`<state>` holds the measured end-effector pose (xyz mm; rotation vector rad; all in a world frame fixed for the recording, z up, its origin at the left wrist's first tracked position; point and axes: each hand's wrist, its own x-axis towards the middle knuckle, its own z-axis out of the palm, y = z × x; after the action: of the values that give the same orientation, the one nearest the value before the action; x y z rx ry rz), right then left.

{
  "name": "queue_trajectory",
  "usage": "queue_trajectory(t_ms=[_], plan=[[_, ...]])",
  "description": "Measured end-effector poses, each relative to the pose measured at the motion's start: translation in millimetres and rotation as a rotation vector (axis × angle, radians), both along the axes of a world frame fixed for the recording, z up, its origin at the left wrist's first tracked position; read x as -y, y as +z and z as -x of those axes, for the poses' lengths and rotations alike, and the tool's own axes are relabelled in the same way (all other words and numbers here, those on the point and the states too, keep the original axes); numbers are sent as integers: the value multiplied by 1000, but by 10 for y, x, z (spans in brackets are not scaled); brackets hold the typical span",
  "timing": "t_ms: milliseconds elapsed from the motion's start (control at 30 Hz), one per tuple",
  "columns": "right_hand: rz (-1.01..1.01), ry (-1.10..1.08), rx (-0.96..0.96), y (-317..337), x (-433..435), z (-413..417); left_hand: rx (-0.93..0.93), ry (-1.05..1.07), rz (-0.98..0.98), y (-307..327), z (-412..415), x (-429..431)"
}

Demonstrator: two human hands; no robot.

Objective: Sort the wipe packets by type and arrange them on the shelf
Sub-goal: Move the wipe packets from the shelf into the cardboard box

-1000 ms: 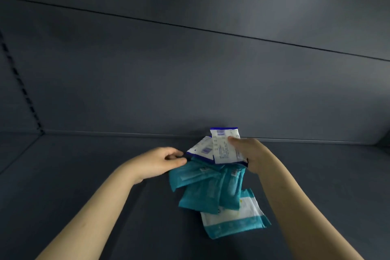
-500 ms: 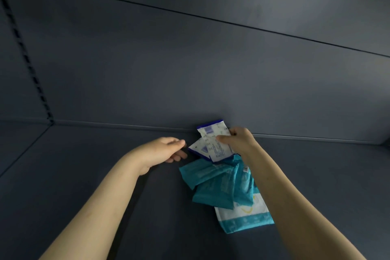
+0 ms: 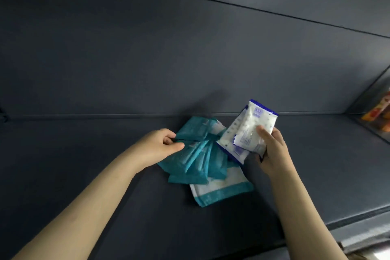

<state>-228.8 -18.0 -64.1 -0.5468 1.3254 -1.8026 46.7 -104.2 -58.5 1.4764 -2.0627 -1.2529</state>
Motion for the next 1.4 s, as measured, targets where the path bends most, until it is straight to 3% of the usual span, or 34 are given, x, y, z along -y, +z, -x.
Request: queue_trajectory(t_ms=[100, 367, 567, 667, 800, 967, 1100, 1267, 1400], plan=[[-10, -43, 107, -99, -178, 136, -17, 82, -34, -24, 83, -112], [-66, -43, 108, -176, -187, 142, -175, 222, -81, -86, 238, -206], [-42, 23, 96, -171, -197, 147, -188, 316, 222, -186, 326, -39], [-13, 38, 75, -168, -180, 137, -218, 258, 184, -162, 408, 238], [-10, 8, 92, -203, -156, 173, -90, 66, 78, -155, 437, 294], [-10, 22, 97, -190, -138, 192, -128, -29, 84, -183, 303, 155], [1, 39, 76, -160, -138, 161, -72, 62, 93, -81, 461, 129], [-3, 38, 76, -167, -156, 156, 149, 93, 111, 91, 784, 218], [-1, 45, 76, -182, -164, 165, 127, 107, 173, 3, 855, 383]])
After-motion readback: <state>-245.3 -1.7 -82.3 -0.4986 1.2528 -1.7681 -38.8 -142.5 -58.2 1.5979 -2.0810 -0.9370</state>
